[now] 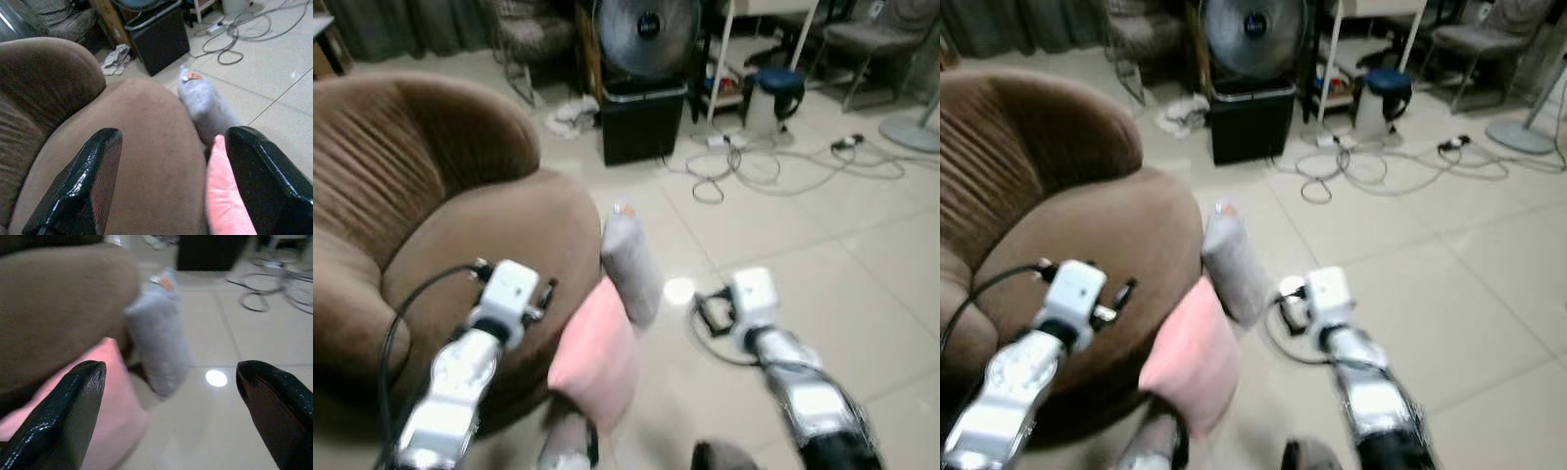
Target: Move the pillow to the sofa from floor
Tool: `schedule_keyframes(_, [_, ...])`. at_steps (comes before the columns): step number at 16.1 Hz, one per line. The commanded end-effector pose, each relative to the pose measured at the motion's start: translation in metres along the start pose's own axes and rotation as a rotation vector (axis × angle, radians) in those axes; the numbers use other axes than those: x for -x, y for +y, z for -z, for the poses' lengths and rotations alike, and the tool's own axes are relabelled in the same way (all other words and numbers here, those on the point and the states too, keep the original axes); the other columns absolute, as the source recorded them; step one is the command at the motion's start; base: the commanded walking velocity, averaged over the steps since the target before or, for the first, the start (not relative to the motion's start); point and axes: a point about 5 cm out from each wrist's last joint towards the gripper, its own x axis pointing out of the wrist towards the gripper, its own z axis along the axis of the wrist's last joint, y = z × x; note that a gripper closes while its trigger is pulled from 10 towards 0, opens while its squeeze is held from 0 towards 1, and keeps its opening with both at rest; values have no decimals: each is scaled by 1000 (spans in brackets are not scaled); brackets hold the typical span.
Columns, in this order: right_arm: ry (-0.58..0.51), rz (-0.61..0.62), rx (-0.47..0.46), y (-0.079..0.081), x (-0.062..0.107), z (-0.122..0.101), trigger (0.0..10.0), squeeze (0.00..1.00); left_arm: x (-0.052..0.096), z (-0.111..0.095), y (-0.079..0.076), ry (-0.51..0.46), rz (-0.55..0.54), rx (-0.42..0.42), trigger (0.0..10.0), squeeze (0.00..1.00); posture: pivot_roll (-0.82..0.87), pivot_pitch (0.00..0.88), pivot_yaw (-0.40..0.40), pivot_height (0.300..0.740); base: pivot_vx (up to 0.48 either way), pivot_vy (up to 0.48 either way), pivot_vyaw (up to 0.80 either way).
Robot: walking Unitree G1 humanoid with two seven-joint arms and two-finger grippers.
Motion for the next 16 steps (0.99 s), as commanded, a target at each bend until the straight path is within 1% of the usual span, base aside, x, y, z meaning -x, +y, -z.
schedule_keyframes(1, [-1, 18, 10, -9, 1, -1, 10000, 0, -1, -5, -2, -21, 2, 8, 10000, 0, 126, 0, 17, 648, 281, 0, 0])
schedule_keyframes(8, [-1, 14, 8, -8, 0, 0, 10000, 0, -1, -4, -3, -19, -2, 14, 10000, 0, 130, 0, 14, 648, 281, 0, 0])
schedule_keyframes(16, [-2, 28, 2, -11, 2, 1, 10000, 0, -2, -5, -3, -21, 4, 12, 10000, 0, 125, 0, 20, 648, 281, 0, 0])
